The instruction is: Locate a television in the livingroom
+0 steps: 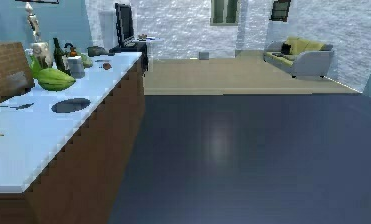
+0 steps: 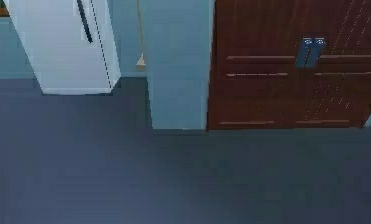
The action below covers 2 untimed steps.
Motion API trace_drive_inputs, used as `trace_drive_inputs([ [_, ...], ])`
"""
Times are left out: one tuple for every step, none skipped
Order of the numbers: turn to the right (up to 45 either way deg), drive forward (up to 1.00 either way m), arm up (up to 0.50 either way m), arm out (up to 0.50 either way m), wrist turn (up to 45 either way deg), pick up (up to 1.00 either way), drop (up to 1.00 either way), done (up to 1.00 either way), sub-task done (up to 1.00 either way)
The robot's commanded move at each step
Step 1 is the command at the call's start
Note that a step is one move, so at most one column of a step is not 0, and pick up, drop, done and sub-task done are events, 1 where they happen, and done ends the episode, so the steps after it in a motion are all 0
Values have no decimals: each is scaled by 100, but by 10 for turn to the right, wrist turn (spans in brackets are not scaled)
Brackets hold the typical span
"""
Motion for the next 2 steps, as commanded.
trace_drive_inputs([
  [0,100,0,0,0,0,0,0,0],
  [0,100,0,0,0,0,0,0,0],
])
